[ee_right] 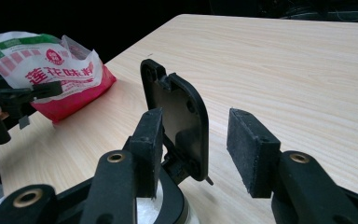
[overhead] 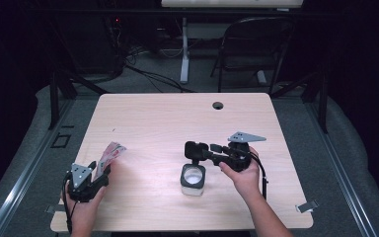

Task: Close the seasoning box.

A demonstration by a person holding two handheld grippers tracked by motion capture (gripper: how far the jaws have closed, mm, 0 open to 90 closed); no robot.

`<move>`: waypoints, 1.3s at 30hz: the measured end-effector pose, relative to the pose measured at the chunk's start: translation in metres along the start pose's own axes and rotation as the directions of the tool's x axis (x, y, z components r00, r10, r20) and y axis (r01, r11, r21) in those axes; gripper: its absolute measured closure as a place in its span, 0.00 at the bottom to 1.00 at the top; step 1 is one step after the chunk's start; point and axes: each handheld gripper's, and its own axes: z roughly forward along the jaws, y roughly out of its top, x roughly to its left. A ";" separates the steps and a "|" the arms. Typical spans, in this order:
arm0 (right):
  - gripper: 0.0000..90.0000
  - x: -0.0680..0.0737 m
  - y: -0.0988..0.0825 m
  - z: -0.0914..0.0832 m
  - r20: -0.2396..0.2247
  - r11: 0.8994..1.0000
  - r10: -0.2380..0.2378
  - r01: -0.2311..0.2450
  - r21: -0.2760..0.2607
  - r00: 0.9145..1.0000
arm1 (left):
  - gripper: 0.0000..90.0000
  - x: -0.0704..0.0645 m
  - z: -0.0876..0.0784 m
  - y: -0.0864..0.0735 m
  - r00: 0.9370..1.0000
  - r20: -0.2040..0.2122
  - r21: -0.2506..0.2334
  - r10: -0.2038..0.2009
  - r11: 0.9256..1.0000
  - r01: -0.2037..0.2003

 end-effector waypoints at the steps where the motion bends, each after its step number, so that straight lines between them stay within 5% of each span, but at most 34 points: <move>1: 0.62 0.000 0.000 0.001 0.000 1.000 0.000 0.000 0.001 1.000 | 0.45 -0.001 -0.001 0.000 1.000 0.003 0.002 0.011 1.000 -0.011; 10: 0.63 -0.002 0.005 0.006 -0.002 1.000 -0.006 0.006 0.003 1.000 | 0.41 -0.025 -0.009 0.001 0.991 0.129 0.002 0.031 1.000 -0.031; 18: 0.78 -0.001 0.008 0.008 -0.023 0.999 -0.032 0.033 0.013 0.999 | 0.41 -0.047 -0.004 -0.007 0.978 0.190 0.084 0.087 0.991 -0.105; 22: 0.84 -0.001 0.009 0.007 -0.023 0.999 -0.038 0.038 0.017 0.999 | 0.40 -0.059 -0.003 -0.008 0.966 0.210 0.095 0.153 0.980 -0.176; 30: 0.89 0.001 0.010 0.004 -0.004 0.995 -0.098 0.098 0.026 0.995 | 0.38 -0.078 -0.002 -0.011 0.944 0.257 0.112 0.208 0.963 -0.243; 36: 0.90 0.003 0.010 0.003 0.011 0.991 -0.134 0.134 0.030 0.991 | 0.37 -0.089 -0.002 -0.012 0.931 0.286 0.109 0.227 0.957 -0.267; 39: 0.90 0.010 0.011 0.002 0.043 0.981 -0.189 0.187 0.044 0.981 | 0.37 -0.093 -0.003 -0.012 0.926 0.304 0.102 0.225 0.958 -0.267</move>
